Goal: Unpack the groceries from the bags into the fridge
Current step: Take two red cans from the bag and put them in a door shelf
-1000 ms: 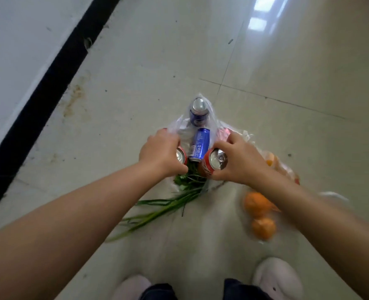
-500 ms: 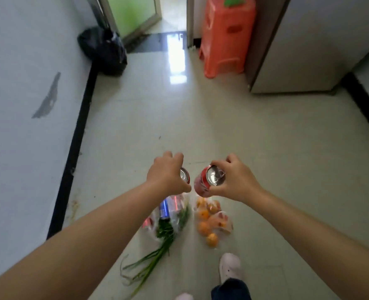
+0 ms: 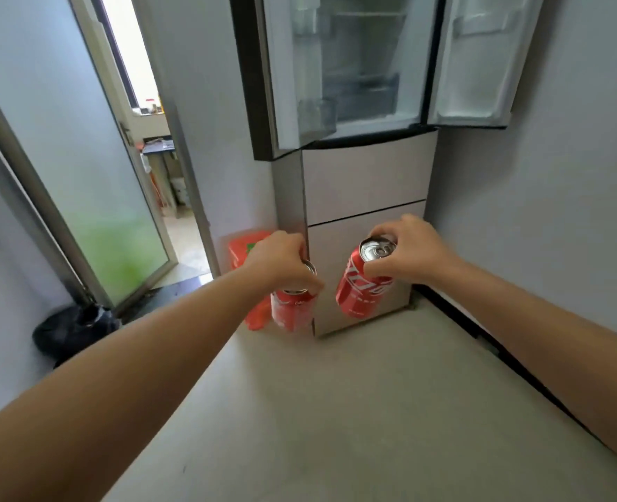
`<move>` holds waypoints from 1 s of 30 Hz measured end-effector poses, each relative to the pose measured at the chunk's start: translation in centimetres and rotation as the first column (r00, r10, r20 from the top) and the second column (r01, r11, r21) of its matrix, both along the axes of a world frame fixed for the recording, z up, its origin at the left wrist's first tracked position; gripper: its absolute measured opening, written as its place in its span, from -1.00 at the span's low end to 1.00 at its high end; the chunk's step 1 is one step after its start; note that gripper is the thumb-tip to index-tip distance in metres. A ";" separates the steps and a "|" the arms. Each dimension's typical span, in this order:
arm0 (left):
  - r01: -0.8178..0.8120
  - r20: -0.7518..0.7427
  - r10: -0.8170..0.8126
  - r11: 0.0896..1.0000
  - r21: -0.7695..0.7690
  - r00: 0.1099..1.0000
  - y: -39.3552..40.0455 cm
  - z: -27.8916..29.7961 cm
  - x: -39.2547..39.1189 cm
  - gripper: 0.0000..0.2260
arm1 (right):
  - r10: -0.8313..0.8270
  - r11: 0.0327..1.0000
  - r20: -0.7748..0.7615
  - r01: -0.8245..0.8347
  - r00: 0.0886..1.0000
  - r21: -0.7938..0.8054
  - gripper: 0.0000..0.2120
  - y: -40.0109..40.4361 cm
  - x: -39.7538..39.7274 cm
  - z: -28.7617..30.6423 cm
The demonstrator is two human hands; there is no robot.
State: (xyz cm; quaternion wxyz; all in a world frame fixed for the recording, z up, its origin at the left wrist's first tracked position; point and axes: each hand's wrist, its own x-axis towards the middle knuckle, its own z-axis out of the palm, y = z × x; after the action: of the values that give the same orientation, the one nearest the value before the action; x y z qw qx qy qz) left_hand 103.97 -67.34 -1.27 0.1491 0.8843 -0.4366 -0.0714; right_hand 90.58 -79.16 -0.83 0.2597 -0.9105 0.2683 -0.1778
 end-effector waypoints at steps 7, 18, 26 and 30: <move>-0.009 -0.052 0.004 0.995 -0.099 0.999 -15.8 9.5 1.9 -0.73 | -0.021 1.000 0.025 0.021 0.999 0.022 -0.54 -14.3 0.6 8.4; -0.116 -0.012 0.116 0.974 -0.194 0.993 -30.4 16.6 14.0 -0.74 | 0.056 0.998 0.161 -0.059 0.985 0.019 -0.63 -30.8 13.2 15.4; -0.125 0.116 0.202 0.873 -0.471 0.972 -36.4 20.5 24.4 -0.71 | 0.153 0.988 0.357 -0.138 0.922 -0.066 -0.58 -39.5 26.6 19.5; -0.075 0.334 0.302 0.832 -0.550 0.893 -39.5 19.7 27.6 -0.65 | 0.203 0.964 0.416 -0.106 0.887 -0.245 -0.57 -42.8 32.2 19.5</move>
State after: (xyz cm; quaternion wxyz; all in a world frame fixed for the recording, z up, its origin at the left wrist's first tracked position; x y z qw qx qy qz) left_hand 131.53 -106.86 18.47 0.2962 0.8443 -0.3692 0.2512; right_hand 122.75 -121.97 18.72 0.2265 -0.8885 0.1085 -0.3840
